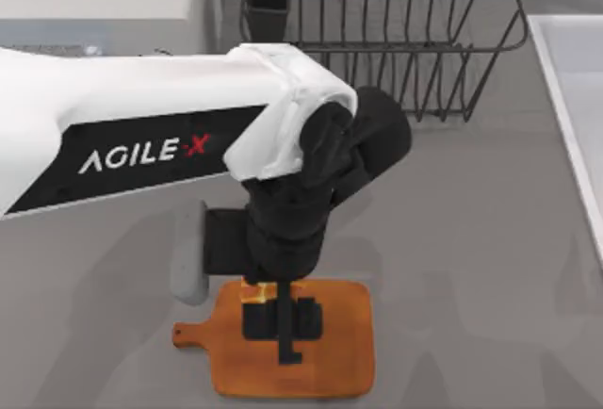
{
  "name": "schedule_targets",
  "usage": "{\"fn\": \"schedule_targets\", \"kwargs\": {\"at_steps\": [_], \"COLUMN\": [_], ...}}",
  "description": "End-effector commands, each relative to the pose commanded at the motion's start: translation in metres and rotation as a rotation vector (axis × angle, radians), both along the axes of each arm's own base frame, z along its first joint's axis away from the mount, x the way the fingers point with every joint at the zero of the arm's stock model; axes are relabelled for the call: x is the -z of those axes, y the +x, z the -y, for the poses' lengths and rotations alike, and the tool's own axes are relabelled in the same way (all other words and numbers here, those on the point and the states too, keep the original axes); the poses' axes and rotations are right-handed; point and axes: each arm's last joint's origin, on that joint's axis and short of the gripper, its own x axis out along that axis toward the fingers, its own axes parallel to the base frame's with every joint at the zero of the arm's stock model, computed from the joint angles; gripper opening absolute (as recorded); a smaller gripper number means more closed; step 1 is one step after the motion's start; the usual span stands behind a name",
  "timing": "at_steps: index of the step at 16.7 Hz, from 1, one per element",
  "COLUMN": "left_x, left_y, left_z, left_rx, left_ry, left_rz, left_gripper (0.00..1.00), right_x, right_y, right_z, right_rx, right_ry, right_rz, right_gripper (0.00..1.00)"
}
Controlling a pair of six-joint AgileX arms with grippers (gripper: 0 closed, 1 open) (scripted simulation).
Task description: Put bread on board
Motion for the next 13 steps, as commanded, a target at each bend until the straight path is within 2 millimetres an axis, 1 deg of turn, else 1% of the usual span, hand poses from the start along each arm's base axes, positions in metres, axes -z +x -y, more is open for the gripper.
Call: {"fn": "schedule_targets", "kwargs": {"at_steps": [9,13], "left_x": [0.020,0.034], "left_y": [0.000,-0.002], "left_z": [0.000,-0.002], "left_rx": [0.001,0.000], "left_ry": [-0.017,0.001], "left_rz": [0.020,-0.002], "left_gripper": [0.00,0.00], "right_x": [0.000,0.000], "right_y": [0.000,0.000], "right_z": [0.000,0.000], "right_rx": [0.000,0.000], "right_ry": [0.000,0.000], "right_rz": [0.000,0.000], "right_gripper": [1.00,1.00]}}
